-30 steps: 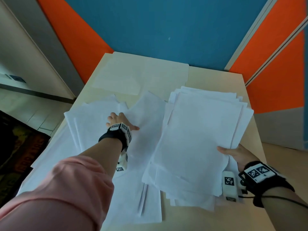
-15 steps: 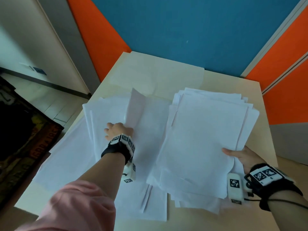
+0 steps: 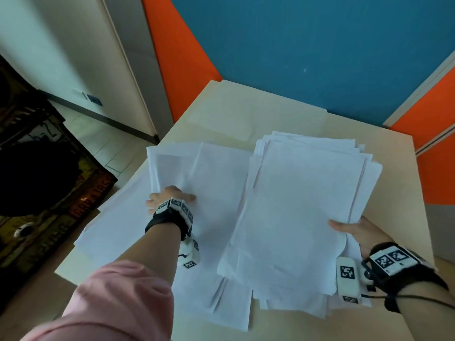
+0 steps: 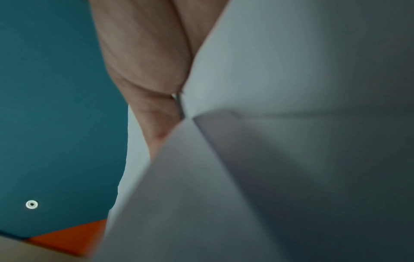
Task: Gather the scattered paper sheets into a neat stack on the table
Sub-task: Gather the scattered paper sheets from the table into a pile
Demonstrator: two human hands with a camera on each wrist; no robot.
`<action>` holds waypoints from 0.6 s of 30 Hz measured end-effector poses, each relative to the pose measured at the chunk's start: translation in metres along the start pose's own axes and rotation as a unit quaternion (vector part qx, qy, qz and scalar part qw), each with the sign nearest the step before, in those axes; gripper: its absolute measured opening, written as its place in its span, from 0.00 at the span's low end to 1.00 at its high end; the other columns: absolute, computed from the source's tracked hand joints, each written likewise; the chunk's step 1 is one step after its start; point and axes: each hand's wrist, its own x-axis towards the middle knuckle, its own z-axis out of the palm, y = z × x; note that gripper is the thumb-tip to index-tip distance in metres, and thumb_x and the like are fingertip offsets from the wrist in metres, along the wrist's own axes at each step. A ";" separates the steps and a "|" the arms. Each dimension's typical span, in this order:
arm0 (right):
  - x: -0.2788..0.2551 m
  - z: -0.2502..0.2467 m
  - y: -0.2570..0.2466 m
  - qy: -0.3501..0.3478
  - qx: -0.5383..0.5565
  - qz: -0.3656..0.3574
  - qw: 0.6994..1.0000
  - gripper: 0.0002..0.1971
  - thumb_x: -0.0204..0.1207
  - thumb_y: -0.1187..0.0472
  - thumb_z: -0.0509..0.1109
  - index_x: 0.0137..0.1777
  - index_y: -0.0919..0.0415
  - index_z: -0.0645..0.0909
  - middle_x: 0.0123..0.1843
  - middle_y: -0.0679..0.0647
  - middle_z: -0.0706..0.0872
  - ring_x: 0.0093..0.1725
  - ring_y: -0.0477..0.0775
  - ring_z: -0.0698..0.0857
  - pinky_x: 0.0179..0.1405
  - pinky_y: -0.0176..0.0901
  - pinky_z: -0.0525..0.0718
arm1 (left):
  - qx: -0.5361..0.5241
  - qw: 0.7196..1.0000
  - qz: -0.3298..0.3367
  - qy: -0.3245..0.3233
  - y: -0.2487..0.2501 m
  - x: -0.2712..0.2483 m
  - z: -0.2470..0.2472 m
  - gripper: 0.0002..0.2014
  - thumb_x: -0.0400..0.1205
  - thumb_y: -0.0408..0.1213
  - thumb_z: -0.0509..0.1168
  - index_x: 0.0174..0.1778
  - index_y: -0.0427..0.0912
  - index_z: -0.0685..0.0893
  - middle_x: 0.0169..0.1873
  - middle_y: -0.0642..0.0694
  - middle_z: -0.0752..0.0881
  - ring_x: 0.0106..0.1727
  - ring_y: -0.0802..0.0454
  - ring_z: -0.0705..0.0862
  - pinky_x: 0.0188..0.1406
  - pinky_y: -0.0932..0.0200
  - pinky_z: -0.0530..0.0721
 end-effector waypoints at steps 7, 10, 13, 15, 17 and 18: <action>-0.007 -0.004 0.000 -0.005 -0.014 -0.007 1.000 0.53 0.13 0.43 0.87 0.50 0.57 0.83 0.38 0.49 0.93 0.40 0.53 0.92 0.42 0.47 0.81 | -0.021 0.988 0.151 0.034 0.008 -0.005 0.017 0.07 0.77 0.32 0.64 0.48 0.40 0.84 0.56 0.36 0.81 0.53 0.35 0.83 0.44 0.52 0.79; -0.009 -0.007 0.000 -0.009 -0.022 0.004 1.000 0.52 0.21 0.46 0.88 0.54 0.60 0.84 0.44 0.55 0.93 0.45 0.58 0.90 0.47 0.48 0.82 | -0.057 0.981 0.178 0.054 0.004 -0.006 0.021 0.08 0.78 0.27 0.58 0.49 0.40 0.78 0.47 0.36 0.83 0.46 0.37 0.81 0.39 0.53 0.75; -0.010 -0.009 0.002 -0.007 -0.019 0.012 1.000 0.51 0.25 0.49 0.89 0.57 0.63 0.83 0.49 0.59 0.91 0.49 0.58 0.88 0.46 0.48 0.82 | -0.157 0.976 0.132 0.073 0.001 -0.008 0.018 0.18 0.76 0.25 0.57 0.61 0.42 0.66 0.41 0.37 0.79 0.41 0.37 0.81 0.38 0.49 0.80; -0.010 -0.008 0.005 0.001 -0.017 0.011 1.000 0.53 0.16 0.45 0.88 0.52 0.59 0.84 0.50 0.58 0.91 0.51 0.59 0.88 0.47 0.49 0.82 | -0.207 0.972 0.082 0.080 -0.003 -0.006 0.014 0.33 0.76 0.27 0.60 0.75 0.46 0.56 0.42 0.38 0.79 0.42 0.39 0.80 0.42 0.46 0.82; -0.009 -0.007 0.007 0.002 -0.017 0.005 1.000 0.53 0.14 0.43 0.87 0.50 0.57 0.84 0.51 0.58 0.91 0.52 0.59 0.88 0.49 0.50 0.82 | -0.174 0.982 0.027 0.070 -0.007 -0.007 0.010 0.40 0.75 0.34 0.67 0.79 0.42 0.52 0.51 0.37 0.79 0.52 0.38 0.79 0.53 0.44 0.79; -0.010 -0.006 0.007 0.003 -0.021 0.003 1.000 0.53 0.14 0.43 0.87 0.50 0.57 0.83 0.51 0.58 0.90 0.52 0.59 0.87 0.48 0.49 0.82 | -0.130 0.989 0.005 0.070 -0.008 -0.008 0.008 0.39 0.73 0.38 0.70 0.77 0.38 0.58 0.59 0.36 0.77 0.60 0.36 0.76 0.59 0.44 0.76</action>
